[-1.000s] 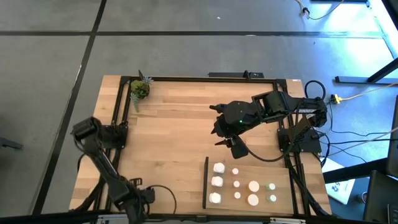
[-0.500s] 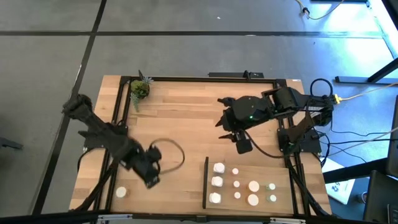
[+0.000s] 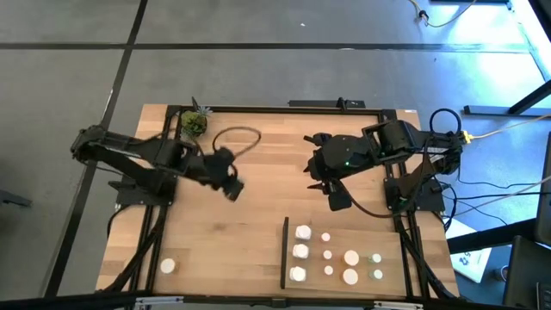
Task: Pick and place medicine bottles onto shelf by color
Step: Put the bottom left blue pill bottle on the shelf
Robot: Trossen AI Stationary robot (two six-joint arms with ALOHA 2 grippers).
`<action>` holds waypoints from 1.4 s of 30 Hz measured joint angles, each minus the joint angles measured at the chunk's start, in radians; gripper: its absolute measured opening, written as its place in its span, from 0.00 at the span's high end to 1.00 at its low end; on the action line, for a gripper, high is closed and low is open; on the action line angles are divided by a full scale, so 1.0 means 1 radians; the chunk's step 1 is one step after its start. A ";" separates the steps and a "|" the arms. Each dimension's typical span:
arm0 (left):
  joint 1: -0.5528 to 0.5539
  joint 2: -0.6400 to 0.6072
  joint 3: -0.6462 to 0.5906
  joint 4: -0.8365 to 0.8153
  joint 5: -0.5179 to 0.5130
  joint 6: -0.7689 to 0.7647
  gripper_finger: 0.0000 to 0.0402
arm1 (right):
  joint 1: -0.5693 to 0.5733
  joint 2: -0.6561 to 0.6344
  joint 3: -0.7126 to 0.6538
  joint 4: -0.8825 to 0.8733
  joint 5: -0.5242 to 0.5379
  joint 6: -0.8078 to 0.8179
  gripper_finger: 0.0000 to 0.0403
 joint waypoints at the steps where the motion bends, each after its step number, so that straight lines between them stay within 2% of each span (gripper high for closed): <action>1: 0.022 0.000 0.000 0.054 0.001 0.013 0.83 | 0.000 0.003 0.000 0.003 0.000 0.000 0.49; 5: 0.107 0.000 0.000 0.278 0.053 0.056 0.83 | 0.000 0.018 0.000 0.011 0.020 -0.035 0.49; 9: 0.186 0.001 0.000 0.449 0.121 0.039 0.83 | 0.008 0.025 0.000 0.007 0.133 -0.063 0.49; 18: 0.313 0.035 0.002 0.678 0.074 -0.085 0.83 | 0.076 0.038 0.000 0.076 0.534 -0.232 0.49; 21: 0.348 0.058 0.001 0.819 0.069 -0.093 0.83 | 0.090 0.054 0.000 0.116 0.650 -0.236 0.49; 28: 0.370 0.127 0.001 1.154 0.076 -0.052 0.83 | 0.094 0.112 0.000 0.144 0.965 -0.118 0.49; 31: 0.381 0.130 0.001 1.168 0.074 0.027 0.83 | 0.095 0.119 0.000 0.143 1.089 -0.037 0.49; 34: 0.395 0.131 0.001 1.179 0.072 0.072 0.83 | 0.098 0.111 0.000 0.154 1.115 0.093 0.49; 39: 0.406 0.131 0.001 1.272 0.086 0.107 0.83 | 0.098 0.074 0.000 0.150 1.025 0.328 0.49; 42: 0.410 0.131 0.001 1.279 0.107 0.129 0.83 | 0.101 0.070 0.001 0.151 1.065 0.373 0.49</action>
